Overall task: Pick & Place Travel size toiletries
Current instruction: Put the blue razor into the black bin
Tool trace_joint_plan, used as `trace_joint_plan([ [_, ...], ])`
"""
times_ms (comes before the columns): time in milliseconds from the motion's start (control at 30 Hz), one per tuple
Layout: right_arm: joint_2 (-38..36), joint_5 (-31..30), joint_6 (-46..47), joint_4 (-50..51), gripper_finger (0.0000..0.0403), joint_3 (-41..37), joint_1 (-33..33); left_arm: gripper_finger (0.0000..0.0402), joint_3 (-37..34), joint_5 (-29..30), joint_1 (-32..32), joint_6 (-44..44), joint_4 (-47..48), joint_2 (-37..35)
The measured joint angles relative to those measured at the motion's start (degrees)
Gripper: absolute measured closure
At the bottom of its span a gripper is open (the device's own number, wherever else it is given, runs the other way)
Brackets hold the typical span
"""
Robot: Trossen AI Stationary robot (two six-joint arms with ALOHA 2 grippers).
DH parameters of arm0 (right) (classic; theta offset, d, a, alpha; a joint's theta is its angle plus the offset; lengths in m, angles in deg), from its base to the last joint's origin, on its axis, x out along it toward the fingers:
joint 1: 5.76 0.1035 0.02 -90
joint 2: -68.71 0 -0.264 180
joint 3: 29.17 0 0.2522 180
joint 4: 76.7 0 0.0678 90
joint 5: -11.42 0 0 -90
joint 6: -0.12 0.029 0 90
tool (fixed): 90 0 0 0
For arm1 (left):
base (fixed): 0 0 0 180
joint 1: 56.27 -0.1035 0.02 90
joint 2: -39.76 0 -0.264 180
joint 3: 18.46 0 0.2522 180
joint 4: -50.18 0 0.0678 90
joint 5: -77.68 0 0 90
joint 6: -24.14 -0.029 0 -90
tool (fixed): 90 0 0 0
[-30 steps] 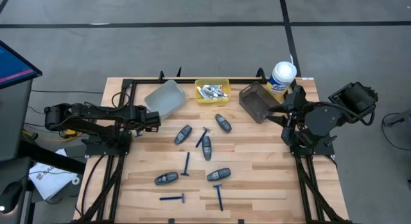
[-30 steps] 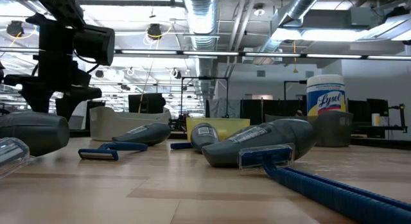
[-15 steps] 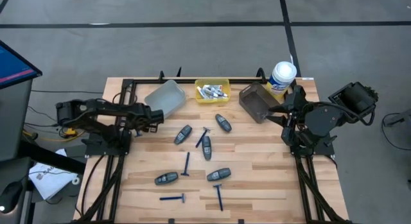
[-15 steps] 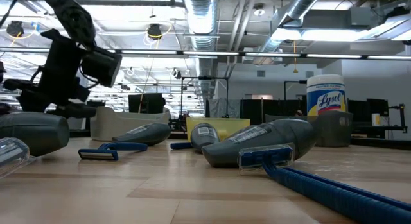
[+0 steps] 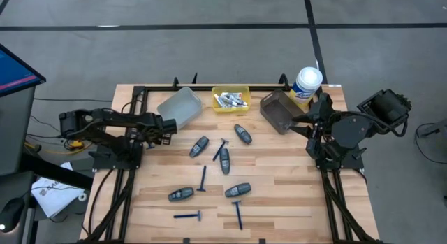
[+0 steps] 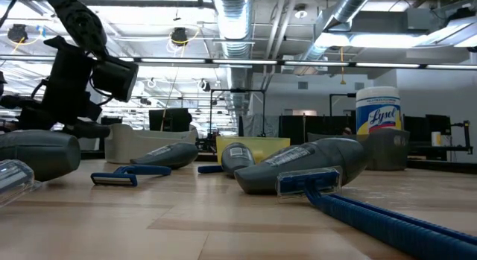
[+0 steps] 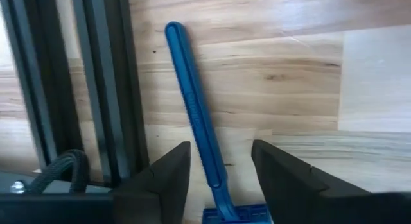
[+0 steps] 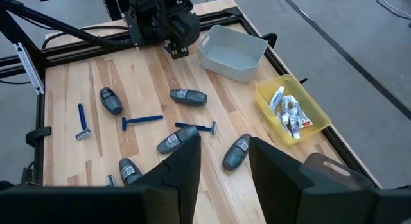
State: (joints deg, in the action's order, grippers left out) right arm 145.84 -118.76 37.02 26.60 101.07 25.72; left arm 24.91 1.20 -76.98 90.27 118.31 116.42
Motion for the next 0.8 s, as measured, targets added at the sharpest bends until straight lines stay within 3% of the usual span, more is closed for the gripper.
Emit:
trace_joint_plan([
  [533,0.0,0.0,0.0,0.0,0.028,0.0,0.0,0.0374,-2.8,-6.2,-2.0,-0.2,-4.2,-6.4],
  [800,0.0,-0.1,-0.6,-0.1,0.028,0.0,0.0,0.0378,-2.9,-10.1,-1.7,-0.4,-5.1,-11.0],
])
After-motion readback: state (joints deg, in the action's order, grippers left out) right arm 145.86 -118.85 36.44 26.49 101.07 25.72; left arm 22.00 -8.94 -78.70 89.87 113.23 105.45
